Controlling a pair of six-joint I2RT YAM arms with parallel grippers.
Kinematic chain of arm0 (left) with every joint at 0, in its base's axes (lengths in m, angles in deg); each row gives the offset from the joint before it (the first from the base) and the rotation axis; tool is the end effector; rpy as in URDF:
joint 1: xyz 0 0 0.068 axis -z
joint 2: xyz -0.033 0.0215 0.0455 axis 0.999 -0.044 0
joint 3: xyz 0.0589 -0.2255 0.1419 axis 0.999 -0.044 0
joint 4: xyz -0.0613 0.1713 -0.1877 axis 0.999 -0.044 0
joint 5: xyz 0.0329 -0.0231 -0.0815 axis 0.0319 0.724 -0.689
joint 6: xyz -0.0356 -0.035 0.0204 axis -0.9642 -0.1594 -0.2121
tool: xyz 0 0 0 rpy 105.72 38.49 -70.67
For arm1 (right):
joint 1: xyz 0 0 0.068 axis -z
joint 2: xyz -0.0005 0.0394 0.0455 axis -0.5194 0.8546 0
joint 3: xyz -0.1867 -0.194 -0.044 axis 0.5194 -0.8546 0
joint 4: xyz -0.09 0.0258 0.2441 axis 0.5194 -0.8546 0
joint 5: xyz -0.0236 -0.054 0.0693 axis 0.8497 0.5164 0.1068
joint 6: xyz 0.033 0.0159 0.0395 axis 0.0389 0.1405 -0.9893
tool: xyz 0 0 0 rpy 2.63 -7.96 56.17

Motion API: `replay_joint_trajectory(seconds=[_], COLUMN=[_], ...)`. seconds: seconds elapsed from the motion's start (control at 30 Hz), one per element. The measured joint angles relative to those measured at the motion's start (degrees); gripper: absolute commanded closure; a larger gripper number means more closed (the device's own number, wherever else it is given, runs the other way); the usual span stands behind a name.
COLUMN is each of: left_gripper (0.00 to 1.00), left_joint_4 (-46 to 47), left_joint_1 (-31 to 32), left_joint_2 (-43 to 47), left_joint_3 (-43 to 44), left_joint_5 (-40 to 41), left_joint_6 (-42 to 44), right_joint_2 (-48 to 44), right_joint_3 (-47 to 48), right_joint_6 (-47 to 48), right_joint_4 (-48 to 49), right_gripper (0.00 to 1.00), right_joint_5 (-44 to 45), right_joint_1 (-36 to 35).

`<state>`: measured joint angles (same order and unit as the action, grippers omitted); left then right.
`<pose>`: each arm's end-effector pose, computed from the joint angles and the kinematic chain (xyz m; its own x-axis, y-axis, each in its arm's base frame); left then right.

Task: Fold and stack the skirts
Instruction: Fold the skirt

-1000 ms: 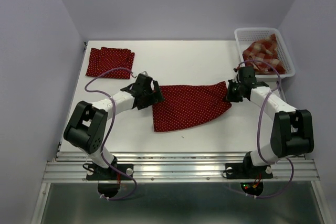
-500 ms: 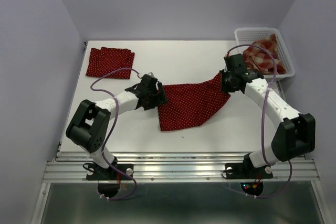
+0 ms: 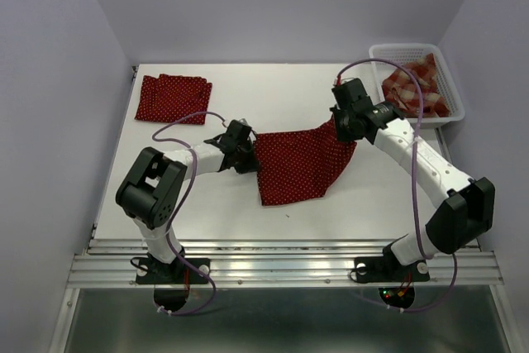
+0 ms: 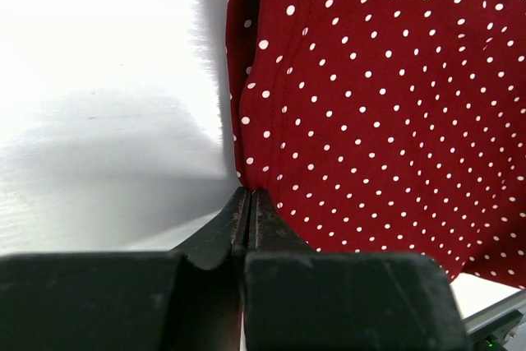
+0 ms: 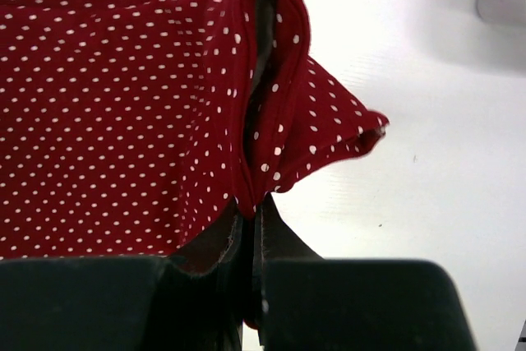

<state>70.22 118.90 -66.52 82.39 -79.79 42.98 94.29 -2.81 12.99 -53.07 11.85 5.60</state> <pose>0.2954 -0.1853 0.1592 -0.8593 -0.2448 -0.4492 0.0235 0.8583 -0.5126 0.2832 0.1244 0.3219 -0.7658 -0.1527 -0.6247 -0.0994 0.9878 -0.1196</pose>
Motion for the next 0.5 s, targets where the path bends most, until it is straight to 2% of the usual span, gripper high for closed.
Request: replay_joint_trajectory(seconds=[0.5], left_gripper=[1.0], left_joint_4=[2.8], left_joint_1=[0.0], left_joint_2=[-0.9], left_joint_3=[-0.1], left_joint_5=[-2.8], left_joint_6=[-0.5], right_joint_2=[11.0], right_joint_3=[8.9], right_joint_6=[-0.2], right_joint_4=[-4.5], right_gripper=[0.99], right_joint_5=[7.8], right_joint_1=[-16.9])
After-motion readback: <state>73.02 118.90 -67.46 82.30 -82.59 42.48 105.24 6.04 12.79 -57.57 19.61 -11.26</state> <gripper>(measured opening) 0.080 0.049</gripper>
